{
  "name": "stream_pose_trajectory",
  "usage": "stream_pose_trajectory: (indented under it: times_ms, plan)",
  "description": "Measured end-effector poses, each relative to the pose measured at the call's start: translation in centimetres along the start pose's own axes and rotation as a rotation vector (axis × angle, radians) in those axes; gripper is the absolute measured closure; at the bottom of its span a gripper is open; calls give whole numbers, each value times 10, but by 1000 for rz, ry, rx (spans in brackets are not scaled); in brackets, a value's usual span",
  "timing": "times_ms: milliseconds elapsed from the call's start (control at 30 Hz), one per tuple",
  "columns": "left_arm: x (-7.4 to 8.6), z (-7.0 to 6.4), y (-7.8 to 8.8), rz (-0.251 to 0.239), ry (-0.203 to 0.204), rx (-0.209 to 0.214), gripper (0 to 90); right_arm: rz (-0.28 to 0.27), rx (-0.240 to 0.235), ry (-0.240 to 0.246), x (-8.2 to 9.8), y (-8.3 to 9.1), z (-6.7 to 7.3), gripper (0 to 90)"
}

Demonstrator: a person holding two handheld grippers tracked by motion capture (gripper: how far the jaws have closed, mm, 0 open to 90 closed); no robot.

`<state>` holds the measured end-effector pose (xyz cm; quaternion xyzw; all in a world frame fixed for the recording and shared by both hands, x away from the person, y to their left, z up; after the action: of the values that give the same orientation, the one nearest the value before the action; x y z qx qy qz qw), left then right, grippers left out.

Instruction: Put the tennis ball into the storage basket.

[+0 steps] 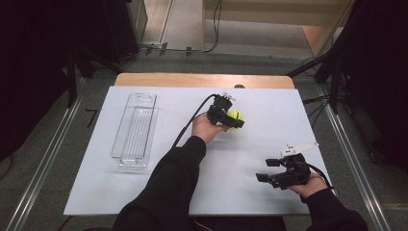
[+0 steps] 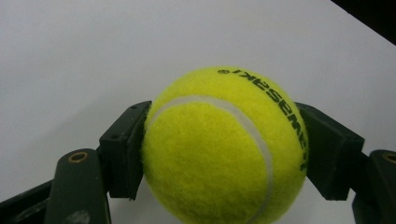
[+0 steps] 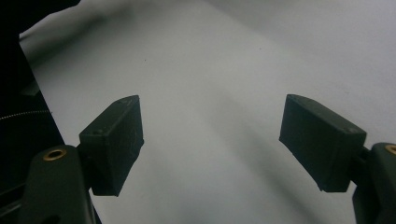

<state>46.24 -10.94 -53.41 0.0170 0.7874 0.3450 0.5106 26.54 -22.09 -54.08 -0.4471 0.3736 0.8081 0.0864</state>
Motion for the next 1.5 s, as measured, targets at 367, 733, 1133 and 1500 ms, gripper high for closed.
stream_pose_trajectory:
  times_ms: [367,733,1133,1500]
  plan:
    - [-10,-3,12,-16,11,4,271,0,-2,1,0,0,0,197]
    - [-18,-9,24,-8,-3,17,271,2,1,0,0,0,0,197]
    - [-25,-19,35,3,-16,29,270,0,4,-1,0,1,0,197]
    - [-29,-28,46,18,-32,45,270,1,3,3,0,1,0,197]
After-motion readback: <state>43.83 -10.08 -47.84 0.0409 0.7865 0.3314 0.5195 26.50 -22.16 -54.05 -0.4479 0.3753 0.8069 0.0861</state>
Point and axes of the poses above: each handheld gripper's, and its own axes: y roughly backward along the jaws, x roughly out of its underside, z roughly to its left, the point moved 9 cm from there along -y, roughly forward along the jaws, and after that the axes turned 13 degrees about -z, right-handed, at the moved point
